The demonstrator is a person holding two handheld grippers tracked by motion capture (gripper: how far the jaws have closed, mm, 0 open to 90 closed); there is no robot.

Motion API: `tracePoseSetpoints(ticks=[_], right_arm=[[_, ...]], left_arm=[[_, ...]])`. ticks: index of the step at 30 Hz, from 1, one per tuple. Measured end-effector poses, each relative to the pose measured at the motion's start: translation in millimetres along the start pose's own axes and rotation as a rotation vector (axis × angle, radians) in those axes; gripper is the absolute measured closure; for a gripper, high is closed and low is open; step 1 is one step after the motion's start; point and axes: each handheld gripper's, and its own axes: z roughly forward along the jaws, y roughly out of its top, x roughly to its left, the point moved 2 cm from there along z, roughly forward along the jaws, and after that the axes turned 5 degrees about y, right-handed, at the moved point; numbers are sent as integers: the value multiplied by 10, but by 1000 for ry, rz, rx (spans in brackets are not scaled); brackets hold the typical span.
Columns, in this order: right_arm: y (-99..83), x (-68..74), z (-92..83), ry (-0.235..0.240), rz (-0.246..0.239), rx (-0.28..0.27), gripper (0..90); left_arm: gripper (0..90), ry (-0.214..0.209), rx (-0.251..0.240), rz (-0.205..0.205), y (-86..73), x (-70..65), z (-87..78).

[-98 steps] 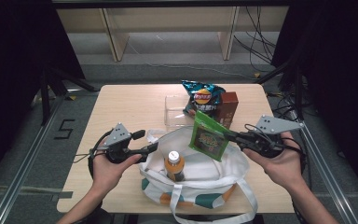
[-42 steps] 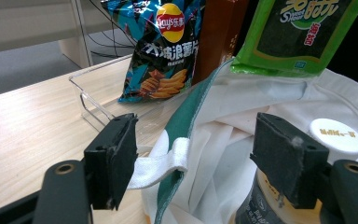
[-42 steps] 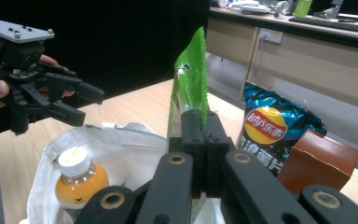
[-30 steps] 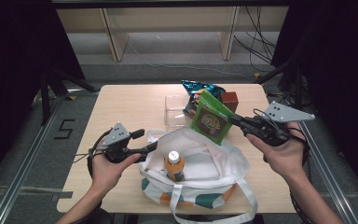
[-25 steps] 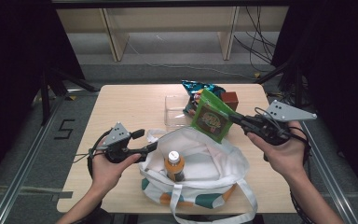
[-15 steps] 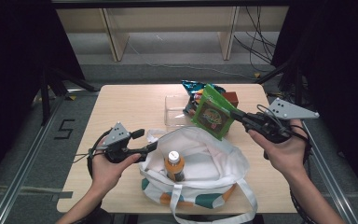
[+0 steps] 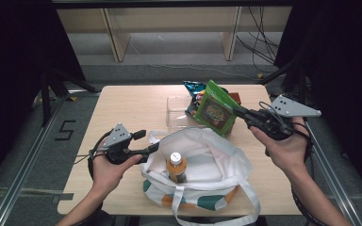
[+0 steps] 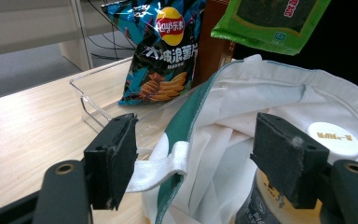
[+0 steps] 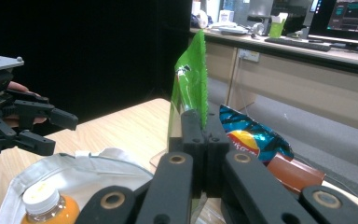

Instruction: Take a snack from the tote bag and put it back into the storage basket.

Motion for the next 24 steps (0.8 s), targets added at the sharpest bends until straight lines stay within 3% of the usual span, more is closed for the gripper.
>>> tracePoseSetpoints(ticks=[1, 2, 4, 9, 12, 13, 24], right_arm=[[3, 2, 3, -6, 10, 0, 900], [12, -18, 10, -17, -19, -10, 900], [14, -10, 19, -9, 4, 0, 900], [20, -55, 55, -29, -17, -9, 900], [15, -57, 71, -40, 0, -4, 900], [18, -82, 79, -50, -27, -10, 900], [-23, -115, 128, -49, -4, -11, 900]], left_arm=[[298, 0, -1, -1, 4, 1, -3], [298, -5, -8, -2, 6, 3, -1], [298, 1, -1, 4, 10, 7, -12], [298, -3, -8, -6, 7, 13, -2], [297, 5, -4, -4, 5, 27, -11], [297, 7, -4, -6, 4, 26, -12], [297, 10, -6, -6, -4, 31, 1]])
